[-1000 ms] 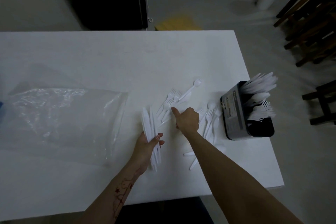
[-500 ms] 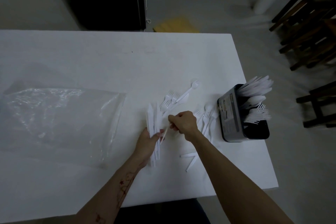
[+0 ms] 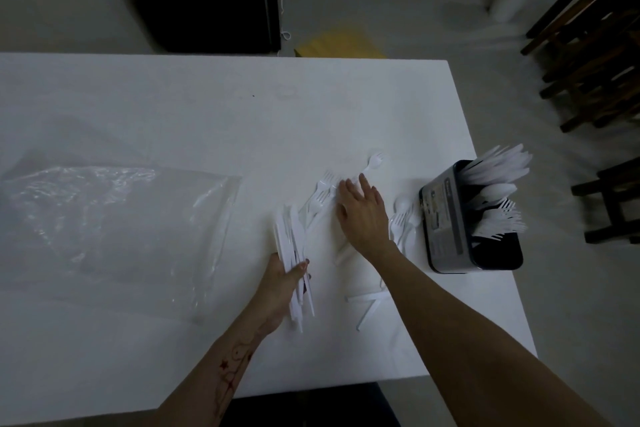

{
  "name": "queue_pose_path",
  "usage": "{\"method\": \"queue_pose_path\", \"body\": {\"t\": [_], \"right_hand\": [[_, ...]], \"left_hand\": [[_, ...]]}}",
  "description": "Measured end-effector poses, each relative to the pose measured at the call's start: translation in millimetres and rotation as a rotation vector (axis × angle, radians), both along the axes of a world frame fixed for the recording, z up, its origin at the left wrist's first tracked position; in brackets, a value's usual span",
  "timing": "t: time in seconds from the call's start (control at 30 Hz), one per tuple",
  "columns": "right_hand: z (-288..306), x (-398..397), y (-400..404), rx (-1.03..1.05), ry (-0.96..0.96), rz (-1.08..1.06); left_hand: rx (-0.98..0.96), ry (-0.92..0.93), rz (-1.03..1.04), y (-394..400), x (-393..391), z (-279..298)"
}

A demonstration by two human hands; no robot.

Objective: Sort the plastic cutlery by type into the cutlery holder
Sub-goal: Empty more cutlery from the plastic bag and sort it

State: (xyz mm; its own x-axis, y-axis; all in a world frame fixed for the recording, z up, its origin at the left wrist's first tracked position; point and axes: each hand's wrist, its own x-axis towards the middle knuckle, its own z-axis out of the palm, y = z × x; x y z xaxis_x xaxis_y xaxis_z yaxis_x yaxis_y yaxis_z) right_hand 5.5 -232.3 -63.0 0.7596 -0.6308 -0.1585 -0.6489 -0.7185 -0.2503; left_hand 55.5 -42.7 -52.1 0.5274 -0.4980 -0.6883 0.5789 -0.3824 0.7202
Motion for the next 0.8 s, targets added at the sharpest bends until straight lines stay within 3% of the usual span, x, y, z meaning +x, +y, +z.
{"method": "queue_pose_path", "body": {"t": [0.13, 0.37, 0.5, 0.63, 0.8], "right_hand": [[-5.8, -24.7, 6.8, 0.061, 0.062, 0.02], [-10.5, -47.6, 17.8, -0.015, -0.053, -0.043], [2.1, -25.0, 13.9, -0.068, -0.034, -0.235], [19.2, -6.3, 8.5, 0.12, 0.215, -0.343], [15.2, -6.9, 6.9, 0.31, 0.091, -0.557]], "left_hand": [[0.0, 0.009, 0.017, 0.9, -0.7, -0.9], [-0.014, 0.034, 0.026, 0.3, 0.7, -0.8], [-0.035, 0.064, 0.063, 1.9, 0.0, 2.4], [-0.071, 0.046, 0.076, 6.3, -0.7, 5.5], [-0.076, 0.058, 0.057, 8.8, -1.7, 6.1]]}}
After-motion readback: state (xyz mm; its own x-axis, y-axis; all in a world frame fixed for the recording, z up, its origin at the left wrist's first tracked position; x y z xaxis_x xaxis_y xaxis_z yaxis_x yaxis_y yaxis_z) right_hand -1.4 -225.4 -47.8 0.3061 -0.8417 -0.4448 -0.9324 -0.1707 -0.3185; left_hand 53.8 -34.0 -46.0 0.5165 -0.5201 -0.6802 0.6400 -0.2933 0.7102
